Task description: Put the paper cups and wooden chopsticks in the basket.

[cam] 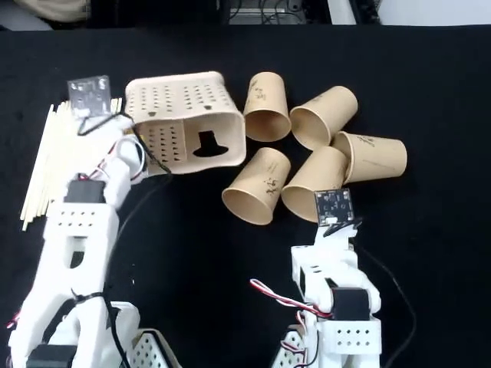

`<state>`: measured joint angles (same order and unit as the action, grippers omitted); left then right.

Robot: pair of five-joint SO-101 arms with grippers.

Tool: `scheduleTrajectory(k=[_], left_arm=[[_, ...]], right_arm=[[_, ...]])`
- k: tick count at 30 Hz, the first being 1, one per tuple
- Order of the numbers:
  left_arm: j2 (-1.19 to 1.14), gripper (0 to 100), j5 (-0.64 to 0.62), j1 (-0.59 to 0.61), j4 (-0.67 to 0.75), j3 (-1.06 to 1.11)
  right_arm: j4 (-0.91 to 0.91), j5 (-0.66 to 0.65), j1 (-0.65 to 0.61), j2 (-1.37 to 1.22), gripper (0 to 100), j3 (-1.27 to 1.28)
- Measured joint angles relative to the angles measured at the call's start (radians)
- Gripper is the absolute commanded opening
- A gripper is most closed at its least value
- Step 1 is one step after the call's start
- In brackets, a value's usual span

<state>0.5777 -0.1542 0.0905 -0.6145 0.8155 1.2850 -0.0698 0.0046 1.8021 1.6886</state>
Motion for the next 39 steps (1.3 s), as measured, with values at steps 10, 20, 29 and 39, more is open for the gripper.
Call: scheduleTrajectory(k=[10,20,29,39], left_arm=[[0.000,3,-0.043,-0.008,-0.445,-0.318],[0.000,3,-0.149,-0.055,-0.697,-0.505],[0.000,3,-0.218,-0.057,-0.802,-0.583],[0.002,21,-0.238,-0.058,-0.793,-0.531]], right_arm=[[0.000,0.000,0.000,0.000,1.3,0.000],[0.000,0.000,0.000,0.000,1.3,0.000],[0.000,0.000,0.000,0.000,1.3,0.000],[0.000,0.000,0.000,0.000,1.3,0.000]])
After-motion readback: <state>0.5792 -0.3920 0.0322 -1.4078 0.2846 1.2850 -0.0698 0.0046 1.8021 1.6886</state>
